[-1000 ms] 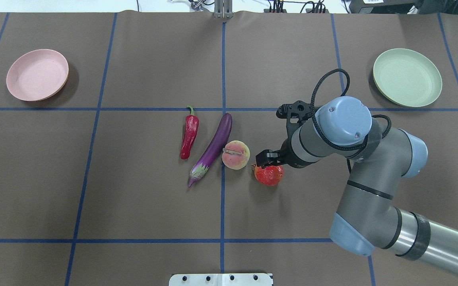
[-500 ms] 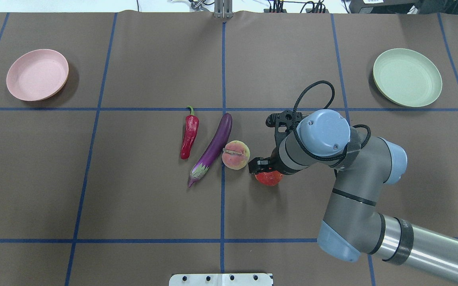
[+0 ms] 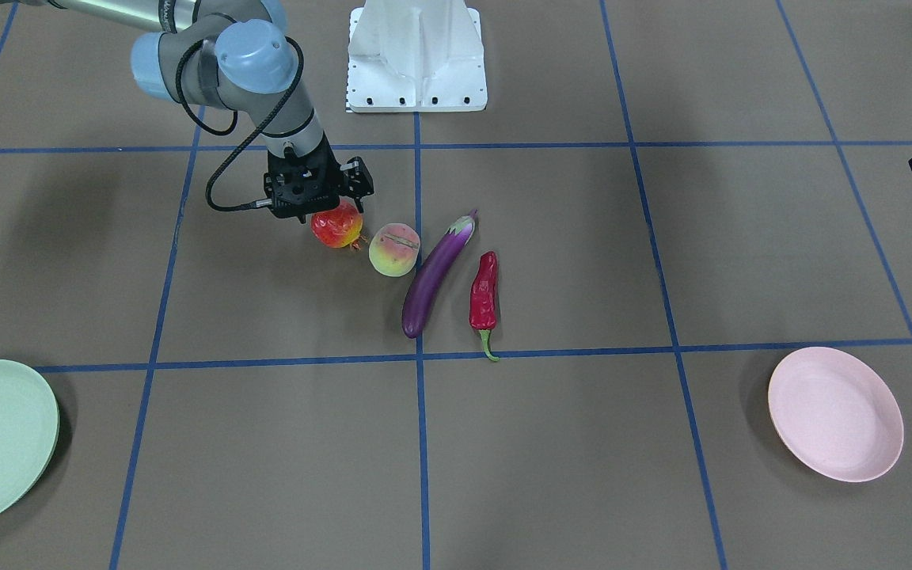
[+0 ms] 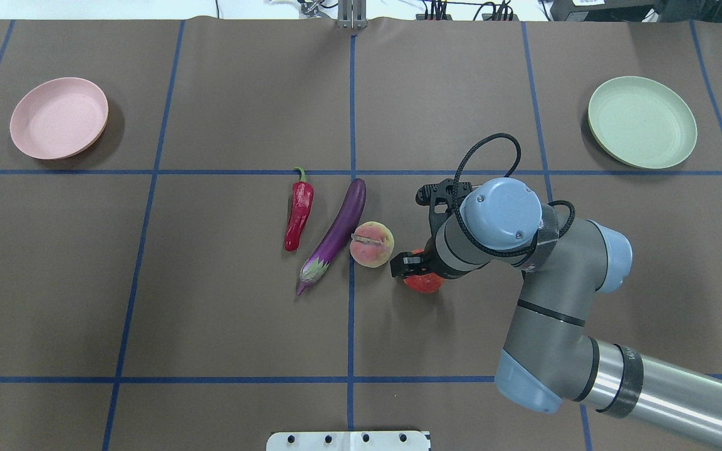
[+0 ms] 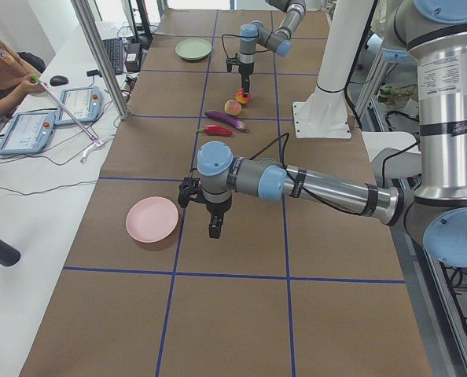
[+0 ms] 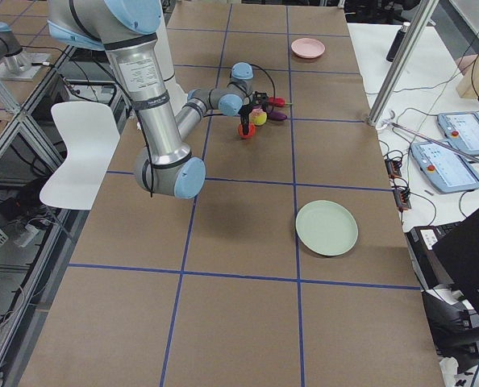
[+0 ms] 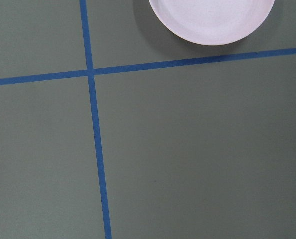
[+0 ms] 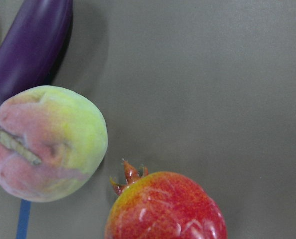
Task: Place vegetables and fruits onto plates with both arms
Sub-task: 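Carry pomegranate to green plate with right gripper while left grasps red chili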
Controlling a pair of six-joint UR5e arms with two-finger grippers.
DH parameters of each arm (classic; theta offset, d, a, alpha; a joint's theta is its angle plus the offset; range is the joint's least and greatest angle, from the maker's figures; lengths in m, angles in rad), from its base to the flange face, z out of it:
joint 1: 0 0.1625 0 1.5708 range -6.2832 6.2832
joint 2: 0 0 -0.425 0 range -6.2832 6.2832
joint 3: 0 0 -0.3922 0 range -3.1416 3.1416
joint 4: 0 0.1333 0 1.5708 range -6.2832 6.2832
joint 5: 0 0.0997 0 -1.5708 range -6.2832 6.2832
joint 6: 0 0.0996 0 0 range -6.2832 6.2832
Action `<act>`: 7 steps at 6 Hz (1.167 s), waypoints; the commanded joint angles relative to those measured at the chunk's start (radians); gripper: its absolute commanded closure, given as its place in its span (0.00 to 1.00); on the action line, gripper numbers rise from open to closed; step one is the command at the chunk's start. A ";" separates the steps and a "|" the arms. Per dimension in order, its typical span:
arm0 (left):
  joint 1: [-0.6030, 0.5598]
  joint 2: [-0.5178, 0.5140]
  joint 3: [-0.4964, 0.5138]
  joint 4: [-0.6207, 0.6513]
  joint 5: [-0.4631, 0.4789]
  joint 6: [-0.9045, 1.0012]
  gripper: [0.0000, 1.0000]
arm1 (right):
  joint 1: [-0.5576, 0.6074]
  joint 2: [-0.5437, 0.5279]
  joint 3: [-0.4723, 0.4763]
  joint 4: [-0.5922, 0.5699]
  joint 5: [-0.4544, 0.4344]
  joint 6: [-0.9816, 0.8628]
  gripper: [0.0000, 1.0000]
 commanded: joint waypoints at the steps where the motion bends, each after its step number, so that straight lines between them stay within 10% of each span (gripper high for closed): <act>1: 0.121 -0.072 -0.004 -0.071 -0.030 -0.208 0.00 | -0.001 0.005 -0.008 0.001 0.002 0.004 0.55; 2: 0.188 -0.121 -0.002 -0.117 -0.029 -0.314 0.00 | 0.005 0.005 0.006 0.001 0.006 0.003 0.98; 5: 0.387 -0.366 0.010 -0.111 0.016 -0.607 0.00 | 0.228 -0.024 0.039 -0.016 0.194 -0.029 1.00; 7: 0.582 -0.560 0.124 -0.103 0.218 -0.785 0.00 | 0.446 -0.018 -0.108 -0.008 0.278 -0.266 1.00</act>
